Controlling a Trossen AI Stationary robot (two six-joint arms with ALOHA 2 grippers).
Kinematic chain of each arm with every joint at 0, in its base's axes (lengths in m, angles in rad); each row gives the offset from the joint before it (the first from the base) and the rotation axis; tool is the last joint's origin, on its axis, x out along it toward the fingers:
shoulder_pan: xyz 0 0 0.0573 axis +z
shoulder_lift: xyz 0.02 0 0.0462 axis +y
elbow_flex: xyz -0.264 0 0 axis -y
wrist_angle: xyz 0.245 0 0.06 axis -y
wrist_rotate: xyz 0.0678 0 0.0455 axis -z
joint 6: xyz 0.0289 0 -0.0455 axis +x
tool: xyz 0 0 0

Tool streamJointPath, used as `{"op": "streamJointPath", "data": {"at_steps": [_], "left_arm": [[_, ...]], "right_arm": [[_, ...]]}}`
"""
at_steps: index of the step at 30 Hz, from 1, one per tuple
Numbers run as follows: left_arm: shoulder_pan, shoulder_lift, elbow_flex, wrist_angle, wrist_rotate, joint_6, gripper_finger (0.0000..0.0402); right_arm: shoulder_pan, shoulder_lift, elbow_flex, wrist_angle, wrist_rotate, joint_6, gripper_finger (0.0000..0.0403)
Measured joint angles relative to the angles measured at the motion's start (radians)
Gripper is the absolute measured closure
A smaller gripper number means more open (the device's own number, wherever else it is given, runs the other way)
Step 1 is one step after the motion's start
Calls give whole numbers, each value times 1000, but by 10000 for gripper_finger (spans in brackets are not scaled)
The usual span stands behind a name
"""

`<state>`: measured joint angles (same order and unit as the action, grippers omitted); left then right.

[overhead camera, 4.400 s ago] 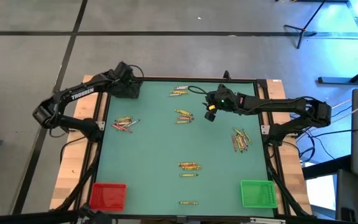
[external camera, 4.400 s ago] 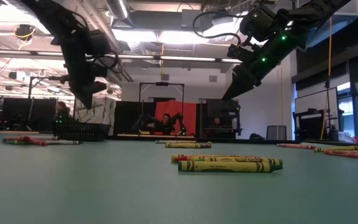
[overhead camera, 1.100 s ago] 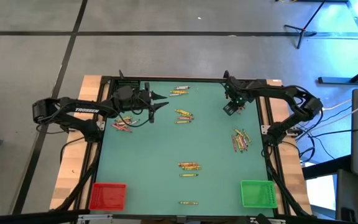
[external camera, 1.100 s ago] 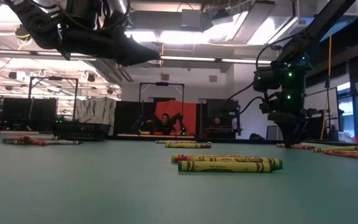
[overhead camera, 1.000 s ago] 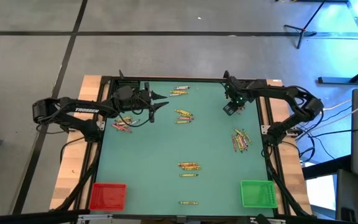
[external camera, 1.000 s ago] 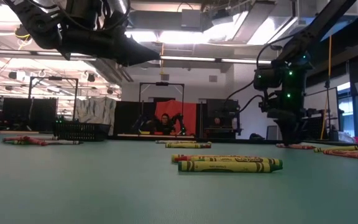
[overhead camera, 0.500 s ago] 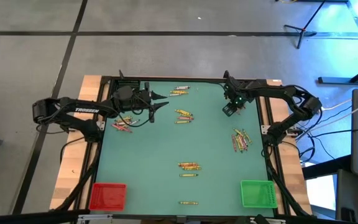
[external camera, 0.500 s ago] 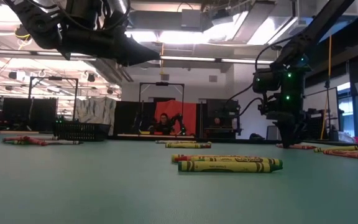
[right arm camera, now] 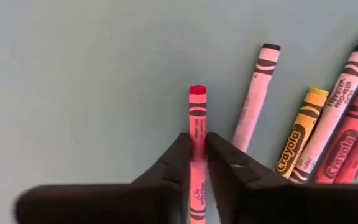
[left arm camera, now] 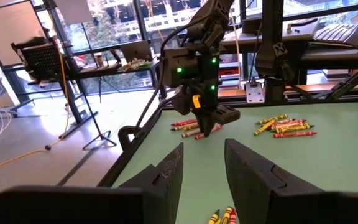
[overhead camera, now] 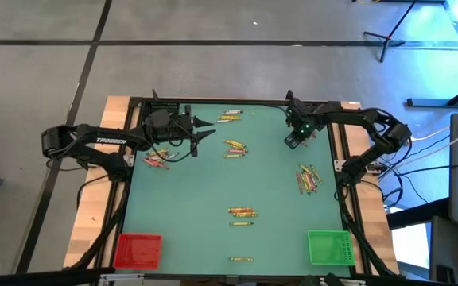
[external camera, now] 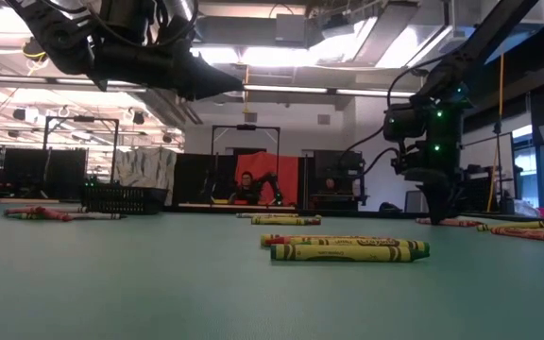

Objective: Sort crayons
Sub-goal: Put the red crayon into the green bin

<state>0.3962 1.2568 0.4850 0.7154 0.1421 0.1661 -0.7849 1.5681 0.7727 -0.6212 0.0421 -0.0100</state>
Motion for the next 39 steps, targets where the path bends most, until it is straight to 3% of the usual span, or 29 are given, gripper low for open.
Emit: {"op": "streamJointPath", "data": {"at_steps": [4,9,14,23,39], "left_arm": [[0,0,0,-3,0,-2,299],[0,0,0,-4,0,-2,299],[0,0,0,0,1,-7,299],[0,0,0,1,7,-51,299],[0,0,0,-3,8,-51,299]], "right_arm": [[-1,-6,0,-2,-27,-65,394],[6,-57,-5,-5,-17,-72,382],[55,-149,-4,28,6,-72,394],[241,-320,-3,75,0,-52,391],[631,-500,-2,-159,-98,203,393]]}}
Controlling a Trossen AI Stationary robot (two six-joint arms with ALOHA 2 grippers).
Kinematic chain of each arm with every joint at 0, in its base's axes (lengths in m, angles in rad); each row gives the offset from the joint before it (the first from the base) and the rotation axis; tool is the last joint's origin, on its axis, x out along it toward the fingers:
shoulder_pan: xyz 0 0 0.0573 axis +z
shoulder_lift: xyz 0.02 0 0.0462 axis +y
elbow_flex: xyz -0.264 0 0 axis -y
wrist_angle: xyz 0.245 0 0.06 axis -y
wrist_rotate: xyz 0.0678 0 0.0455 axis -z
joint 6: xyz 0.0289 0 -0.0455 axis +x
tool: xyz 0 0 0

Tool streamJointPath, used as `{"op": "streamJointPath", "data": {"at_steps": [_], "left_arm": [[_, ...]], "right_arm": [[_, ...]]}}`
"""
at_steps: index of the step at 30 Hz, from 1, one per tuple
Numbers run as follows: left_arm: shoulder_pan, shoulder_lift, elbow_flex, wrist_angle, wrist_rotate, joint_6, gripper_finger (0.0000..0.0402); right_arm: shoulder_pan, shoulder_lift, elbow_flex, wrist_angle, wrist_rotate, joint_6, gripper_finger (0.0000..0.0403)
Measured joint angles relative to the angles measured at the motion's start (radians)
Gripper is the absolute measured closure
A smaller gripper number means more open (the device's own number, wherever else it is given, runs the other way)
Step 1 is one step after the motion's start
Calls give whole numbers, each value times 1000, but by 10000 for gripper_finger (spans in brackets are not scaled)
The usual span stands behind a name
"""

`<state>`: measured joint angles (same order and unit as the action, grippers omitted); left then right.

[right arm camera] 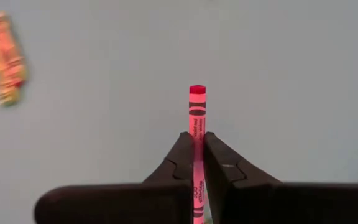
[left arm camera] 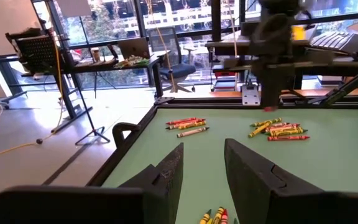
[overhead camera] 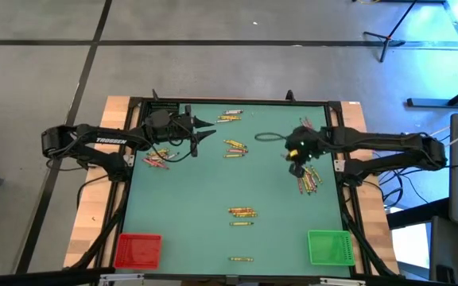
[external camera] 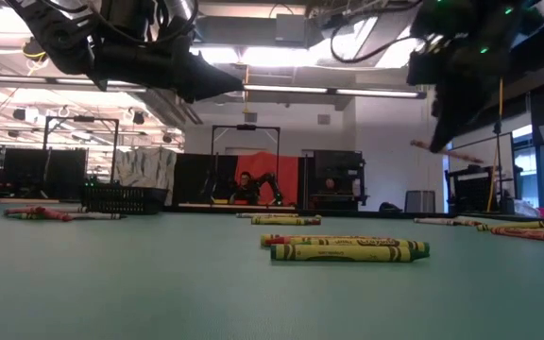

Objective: Sort crayons
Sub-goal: Put the red crayon into the green bin

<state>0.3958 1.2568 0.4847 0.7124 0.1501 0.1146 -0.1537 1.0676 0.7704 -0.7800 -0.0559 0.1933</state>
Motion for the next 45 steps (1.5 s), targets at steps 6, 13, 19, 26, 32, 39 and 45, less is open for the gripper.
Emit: {"op": "streamJointPath", "data": {"at_steps": [6,13,19,26,32,39,45], "left_arm": [[0,0,0,0,0,0,299],[-19,0,0,0,-3,0,299],[-74,0,-1,19,-2,23,299],[-113,0,-1,25,-10,85,299],[-122,0,-1,32,-11,106,299],[-121,0,-1,33,-11,107,299],[-121,0,-1,32,-11,107,299]], "right_arm": [[180,-44,0,-80,-96,211,394],[458,-57,0,-84,-106,500,395],[723,-57,0,-35,-48,791,396],[984,-5,2,51,21,1165,396],[1134,109,2,141,54,1373,395],[1238,249,2,251,83,1559,371],[1240,262,2,180,90,1637,333]]}}
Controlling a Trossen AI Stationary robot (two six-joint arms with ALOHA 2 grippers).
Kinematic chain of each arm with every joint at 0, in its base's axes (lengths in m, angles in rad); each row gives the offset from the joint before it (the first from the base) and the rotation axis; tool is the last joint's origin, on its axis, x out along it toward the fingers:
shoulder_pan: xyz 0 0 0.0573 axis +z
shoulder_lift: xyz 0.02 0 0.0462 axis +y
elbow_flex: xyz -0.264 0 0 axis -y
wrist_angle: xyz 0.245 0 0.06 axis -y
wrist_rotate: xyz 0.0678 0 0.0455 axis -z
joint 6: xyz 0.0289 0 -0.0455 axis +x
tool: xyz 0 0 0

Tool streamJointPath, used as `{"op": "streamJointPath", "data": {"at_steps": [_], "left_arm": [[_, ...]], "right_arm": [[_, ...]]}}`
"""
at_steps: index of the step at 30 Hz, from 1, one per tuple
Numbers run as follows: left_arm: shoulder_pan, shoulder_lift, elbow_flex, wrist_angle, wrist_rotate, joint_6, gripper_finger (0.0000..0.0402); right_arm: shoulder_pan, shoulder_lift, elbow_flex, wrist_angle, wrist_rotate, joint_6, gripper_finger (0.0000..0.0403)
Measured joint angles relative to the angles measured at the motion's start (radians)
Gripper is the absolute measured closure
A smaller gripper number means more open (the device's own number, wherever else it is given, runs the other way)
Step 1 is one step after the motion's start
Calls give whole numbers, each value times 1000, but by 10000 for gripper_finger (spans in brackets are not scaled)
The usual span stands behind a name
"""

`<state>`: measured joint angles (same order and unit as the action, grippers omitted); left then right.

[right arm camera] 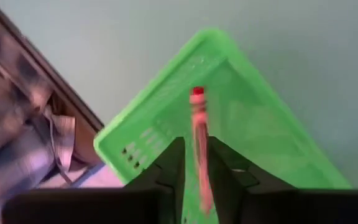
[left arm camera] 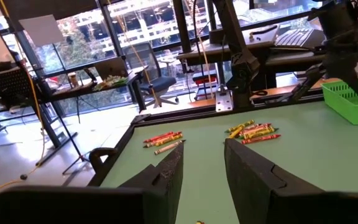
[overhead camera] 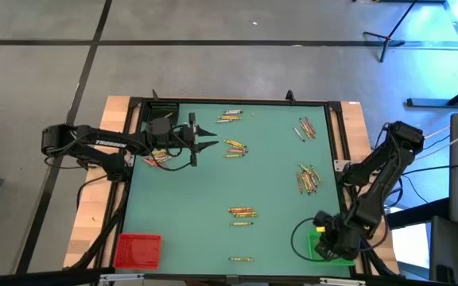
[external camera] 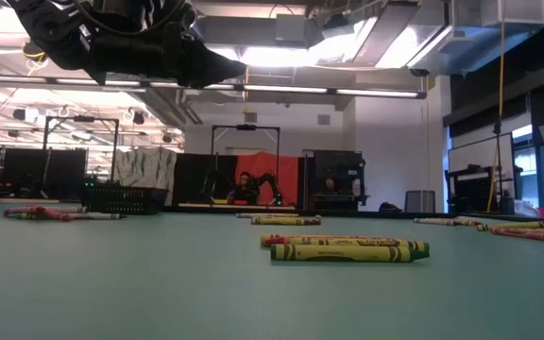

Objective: Sort crayons
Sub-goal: Put the red crayon into the green bin, then put the black crayon into the red bin

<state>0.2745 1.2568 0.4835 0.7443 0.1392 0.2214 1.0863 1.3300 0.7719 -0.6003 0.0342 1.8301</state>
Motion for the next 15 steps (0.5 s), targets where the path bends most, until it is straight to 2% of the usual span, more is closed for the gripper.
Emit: {"op": "streamJointPath", "data": {"at_steps": [7,15], "left_arm": [[0,0,0,-1,0,-2,299],[0,0,0,-5,0,-1,299]], "right_arm": [[-52,-64,0,7,-23,-20,290],[-301,-219,0,-187,190,-409,288]]}}
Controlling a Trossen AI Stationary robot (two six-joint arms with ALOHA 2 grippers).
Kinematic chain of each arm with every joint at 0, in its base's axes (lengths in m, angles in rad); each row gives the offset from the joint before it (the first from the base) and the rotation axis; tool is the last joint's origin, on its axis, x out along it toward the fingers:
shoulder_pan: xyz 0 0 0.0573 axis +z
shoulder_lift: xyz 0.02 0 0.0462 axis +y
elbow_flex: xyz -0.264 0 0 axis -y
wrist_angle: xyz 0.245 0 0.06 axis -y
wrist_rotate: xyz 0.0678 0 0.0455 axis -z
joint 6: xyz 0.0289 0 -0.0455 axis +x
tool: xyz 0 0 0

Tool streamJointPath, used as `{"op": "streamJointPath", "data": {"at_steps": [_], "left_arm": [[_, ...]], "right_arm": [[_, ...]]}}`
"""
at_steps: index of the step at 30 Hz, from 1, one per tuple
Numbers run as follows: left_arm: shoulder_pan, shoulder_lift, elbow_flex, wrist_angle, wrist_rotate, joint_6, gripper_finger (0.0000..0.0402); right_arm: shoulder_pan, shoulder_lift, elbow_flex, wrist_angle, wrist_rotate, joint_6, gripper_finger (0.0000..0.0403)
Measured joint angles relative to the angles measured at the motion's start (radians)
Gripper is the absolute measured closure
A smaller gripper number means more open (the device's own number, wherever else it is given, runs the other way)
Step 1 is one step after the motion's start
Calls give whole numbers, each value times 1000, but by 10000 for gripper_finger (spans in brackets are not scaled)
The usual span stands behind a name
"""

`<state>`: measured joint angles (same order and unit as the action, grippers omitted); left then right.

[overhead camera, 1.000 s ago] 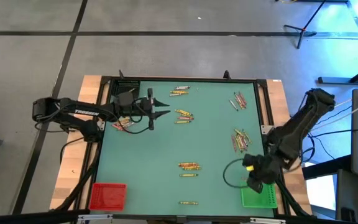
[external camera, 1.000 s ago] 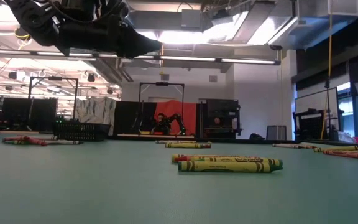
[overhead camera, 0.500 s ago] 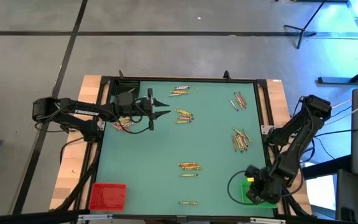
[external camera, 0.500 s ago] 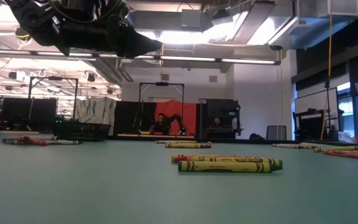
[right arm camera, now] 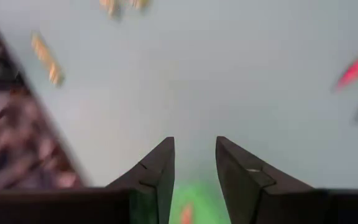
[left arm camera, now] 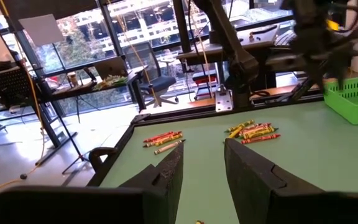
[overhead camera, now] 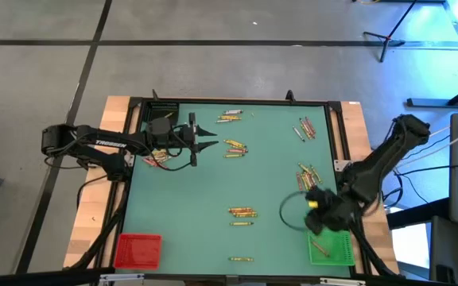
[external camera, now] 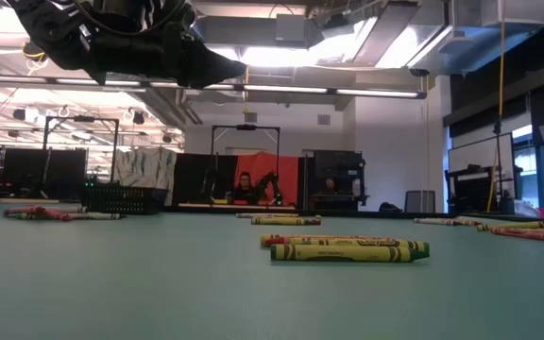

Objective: Sort crayons
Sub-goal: Put the black crayon into the red bin

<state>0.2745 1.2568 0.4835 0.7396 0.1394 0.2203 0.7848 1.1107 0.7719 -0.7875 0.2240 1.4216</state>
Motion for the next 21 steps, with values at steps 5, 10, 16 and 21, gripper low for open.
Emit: {"op": "streamJointPath", "data": {"at_steps": [5,10,16,21], "left_arm": [[0,0,0,-1,0,0,299],[-11,0,0,-70,-1,-6,299],[-33,0,0,-121,0,-2,299],[-33,0,0,-123,0,0,299]], "right_arm": [[-215,-47,0,-71,75,-285,288],[-428,-53,0,-89,143,-489,288],[-689,-53,0,-109,186,-744,288],[-926,-53,0,-103,173,-899,288]]}}
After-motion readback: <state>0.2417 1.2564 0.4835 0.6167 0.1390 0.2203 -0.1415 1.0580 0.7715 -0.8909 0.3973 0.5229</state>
